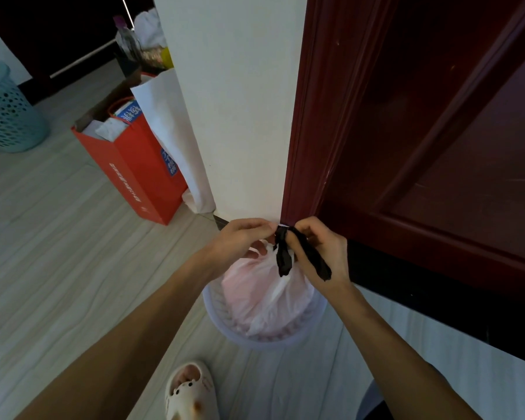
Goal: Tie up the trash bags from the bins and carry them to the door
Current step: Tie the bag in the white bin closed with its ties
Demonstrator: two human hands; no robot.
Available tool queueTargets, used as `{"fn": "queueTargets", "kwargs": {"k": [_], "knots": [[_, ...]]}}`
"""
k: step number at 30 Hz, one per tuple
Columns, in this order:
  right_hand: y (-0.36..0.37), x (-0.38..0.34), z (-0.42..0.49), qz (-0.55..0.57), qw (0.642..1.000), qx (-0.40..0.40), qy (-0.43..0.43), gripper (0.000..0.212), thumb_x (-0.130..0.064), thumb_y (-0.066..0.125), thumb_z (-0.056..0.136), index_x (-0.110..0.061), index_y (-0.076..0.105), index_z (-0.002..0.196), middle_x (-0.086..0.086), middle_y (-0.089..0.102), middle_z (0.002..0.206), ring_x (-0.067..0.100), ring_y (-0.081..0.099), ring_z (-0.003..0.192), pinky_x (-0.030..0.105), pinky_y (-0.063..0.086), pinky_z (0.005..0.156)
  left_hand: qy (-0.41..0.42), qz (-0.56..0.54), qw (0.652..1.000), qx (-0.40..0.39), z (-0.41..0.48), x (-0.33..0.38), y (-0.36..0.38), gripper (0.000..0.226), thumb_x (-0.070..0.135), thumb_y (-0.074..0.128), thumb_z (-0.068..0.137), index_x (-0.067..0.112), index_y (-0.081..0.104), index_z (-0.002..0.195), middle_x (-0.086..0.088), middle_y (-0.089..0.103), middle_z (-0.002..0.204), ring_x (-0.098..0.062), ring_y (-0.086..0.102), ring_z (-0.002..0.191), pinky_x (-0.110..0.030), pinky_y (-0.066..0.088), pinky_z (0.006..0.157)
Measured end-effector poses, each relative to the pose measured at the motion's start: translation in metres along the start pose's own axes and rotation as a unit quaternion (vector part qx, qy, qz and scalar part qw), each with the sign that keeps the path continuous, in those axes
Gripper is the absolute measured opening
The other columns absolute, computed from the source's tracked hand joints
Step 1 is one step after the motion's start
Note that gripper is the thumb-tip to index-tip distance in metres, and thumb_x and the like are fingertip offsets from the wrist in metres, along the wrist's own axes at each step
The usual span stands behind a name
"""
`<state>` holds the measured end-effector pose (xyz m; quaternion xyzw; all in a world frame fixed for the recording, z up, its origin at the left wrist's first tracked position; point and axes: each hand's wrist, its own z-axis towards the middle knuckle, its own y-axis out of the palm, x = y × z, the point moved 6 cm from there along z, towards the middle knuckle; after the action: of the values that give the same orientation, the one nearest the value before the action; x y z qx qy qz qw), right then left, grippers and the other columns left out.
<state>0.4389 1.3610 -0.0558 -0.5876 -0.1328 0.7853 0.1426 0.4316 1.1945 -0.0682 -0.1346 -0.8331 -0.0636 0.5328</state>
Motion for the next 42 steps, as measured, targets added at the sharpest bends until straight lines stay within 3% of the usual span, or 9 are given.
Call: {"fn": "queueTargets", "kwargs": {"k": [3,8,12,18,22,26,29,32,42], "knots": [[0.004,0.002,-0.003,0.001,1.000,-0.004,0.001,0.017,-0.023,0.069,0.091,-0.014,0.062,0.078,-0.001,0.062,0.061,0.018,0.058,0.051,0.034,0.049,0.049,-0.002,0.025,1.000,-0.010,0.000,0.001,0.001,0.032,0.048,0.062,0.091,0.018,0.075,0.093,0.003,0.067,0.090,-0.013,0.058,0.083,-0.030,0.047,0.083],[0.006,0.000,-0.003,-0.016,0.999,-0.020,-0.019,0.022,-0.032,0.059,0.097,-0.016,0.068,0.085,-0.003,0.066,0.067,0.013,0.064,0.057,0.039,0.053,0.056,0.020,-0.002,1.000,0.024,0.004,0.006,-0.004,0.017,0.030,0.067,0.091,0.014,0.072,0.091,-0.001,0.065,0.087,-0.014,0.055,0.079,-0.032,0.044,0.081],[0.004,-0.002,-0.009,-0.074,0.997,-0.023,-0.008,0.033,-0.043,0.047,0.097,-0.023,0.065,0.078,-0.011,0.061,0.066,0.008,0.059,0.062,0.024,0.049,0.060,0.029,0.032,0.999,0.022,0.004,-0.003,-0.002,0.022,0.027,0.064,0.094,0.006,0.070,0.094,0.000,0.067,0.082,-0.012,0.059,0.075,-0.025,0.047,0.074],[-0.011,0.014,-0.037,-0.012,0.994,-0.012,0.111,0.037,-0.039,0.054,0.098,-0.043,0.055,0.061,-0.003,0.060,0.057,0.013,0.060,0.058,0.019,0.049,0.062,0.058,0.239,0.966,0.082,0.001,-0.021,-0.026,0.019,0.033,0.063,0.094,0.026,0.068,0.076,0.015,0.064,0.062,-0.003,0.056,0.059,-0.023,0.045,0.066],[-0.018,0.016,-0.041,0.034,0.987,0.014,0.154,0.046,-0.039,0.051,0.099,-0.021,0.053,0.057,0.002,0.058,0.054,0.012,0.057,0.055,0.010,0.044,0.061,0.068,0.239,0.968,0.043,-0.003,-0.028,-0.015,0.015,0.032,0.067,0.091,0.033,0.070,0.076,0.016,0.070,0.076,-0.003,0.064,0.071,-0.024,0.049,0.074],[-0.027,0.005,-0.024,0.052,0.988,-0.020,0.141,0.043,-0.040,0.049,0.099,-0.027,0.052,0.059,-0.001,0.058,0.054,0.012,0.059,0.058,0.022,0.048,0.067,0.132,0.217,0.966,0.043,-0.003,0.001,-0.003,0.011,0.035,0.061,0.094,0.038,0.070,0.098,0.017,0.068,0.103,-0.003,0.061,0.099,-0.022,0.047,0.088],[-0.025,-0.004,-0.018,0.071,0.987,-0.035,0.138,0.040,-0.044,0.049,0.097,-0.033,0.057,0.059,-0.002,0.057,0.054,0.016,0.061,0.058,0.034,0.052,0.071,0.215,0.293,0.932,0.014,-0.004,0.031,0.023,0.021,0.033,0.058,0.096,0.034,0.071,0.113,0.017,0.064,0.119,0.004,0.049,0.118,-0.012,0.035,0.098],[-0.027,-0.008,-0.016,0.084,0.987,-0.010,0.135,0.047,-0.032,0.051,0.100,-0.033,0.057,0.054,-0.004,0.054,0.050,0.012,0.056,0.054,0.039,0.052,0.065,0.260,0.371,0.891,-0.022,-0.003,0.037,0.041,0.024,0.031,0.053,0.099,0.023,0.075,0.105,0.006,0.066,0.116,-0.003,0.050,0.116,-0.026,0.040,0.101],[-0.025,-0.005,-0.026,0.073,0.981,0.042,0.174,0.037,-0.033,0.056,0.097,-0.017,0.060,0.064,-0.005,0.061,0.057,0.002,0.058,0.054,0.011,0.046,0.058,0.255,0.350,0.898,0.076,-0.010,-0.021,0.014,0.031,0.049,0.047,0.096,0.036,0.075,0.098,0.015,0.063,0.107,-0.003,0.052,0.114,-0.035,0.044,0.098]]}}
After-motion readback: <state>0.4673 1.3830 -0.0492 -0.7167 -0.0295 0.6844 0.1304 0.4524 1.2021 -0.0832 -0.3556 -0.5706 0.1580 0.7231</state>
